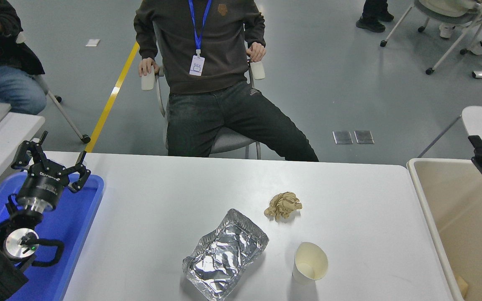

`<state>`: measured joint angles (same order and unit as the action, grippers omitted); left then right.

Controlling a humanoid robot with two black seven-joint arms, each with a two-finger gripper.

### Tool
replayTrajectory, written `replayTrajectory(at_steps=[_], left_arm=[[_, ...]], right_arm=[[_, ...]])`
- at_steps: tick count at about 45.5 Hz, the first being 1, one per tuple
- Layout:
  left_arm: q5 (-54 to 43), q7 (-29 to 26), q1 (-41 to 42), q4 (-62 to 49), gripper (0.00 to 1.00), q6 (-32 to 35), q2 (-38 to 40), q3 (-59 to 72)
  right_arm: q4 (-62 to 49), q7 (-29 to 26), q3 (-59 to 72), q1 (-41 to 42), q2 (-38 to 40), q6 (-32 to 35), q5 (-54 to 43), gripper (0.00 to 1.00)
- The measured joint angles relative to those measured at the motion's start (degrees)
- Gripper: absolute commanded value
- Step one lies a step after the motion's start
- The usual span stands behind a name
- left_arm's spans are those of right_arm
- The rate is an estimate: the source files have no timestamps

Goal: Clean the table surface

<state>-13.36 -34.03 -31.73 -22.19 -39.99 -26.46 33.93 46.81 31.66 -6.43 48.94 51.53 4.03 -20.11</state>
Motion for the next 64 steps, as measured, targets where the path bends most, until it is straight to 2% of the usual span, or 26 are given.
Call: replayTrajectory(at_steps=[4, 6, 7, 19, 25, 33, 46, 64], left_arm=[[-0.01, -0.01, 0.00, 0.01, 1.00, 0.00, 0.00, 0.00], [0.00, 0.00, 0.00, 0.00, 1.00, 0.00, 0.00, 0.00], [0.00, -0.01, 0.00, 0.00, 1.00, 0.00, 0.00, 0.00], [0.00, 0.00, 0.00, 0.00, 1.00, 0.00, 0.00, 0.00], [0.00, 0.00, 0.00, -0.01, 1.00, 0.00, 0.00, 0.00], [0.00, 0.00, 0.00, 0.01, 1.00, 0.00, 0.01, 0.00], [0.00, 0.00, 0.00, -0.01, 1.00, 0.00, 0.01, 0.00], [-0.01, 0.00, 0.00, -0.01, 1.00, 0.00, 0.00, 0.00]], right_arm=[[1.29, -0.06, 9.80, 7.71, 2.95, 3.32, -5.62, 0.99], [1.61, -0.07, 10.78, 8.75, 3.39, 3.91, -6.85, 0.99], [2.72, -0.08, 13.31, 11.64, 4.68, 5.64, -10.44, 0.99], [8.41, -0.16, 20.52, 23.49, 7.93, 12.36, -33.13, 0.99], [11.96, -0.18, 22.43, 28.09, 5.79, 16.15, -45.55, 0.99], [15.52, -0.19, 24.22, 32.99, 0.63, 21.20, -54.41, 0.99], [18.49, -0.21, 30.57, 41.08, -13.14, 25.56, -60.28, 0.99], [19.22, -0.50, 37.32, 43.66, -29.57, 26.79, -62.04, 0.99]])
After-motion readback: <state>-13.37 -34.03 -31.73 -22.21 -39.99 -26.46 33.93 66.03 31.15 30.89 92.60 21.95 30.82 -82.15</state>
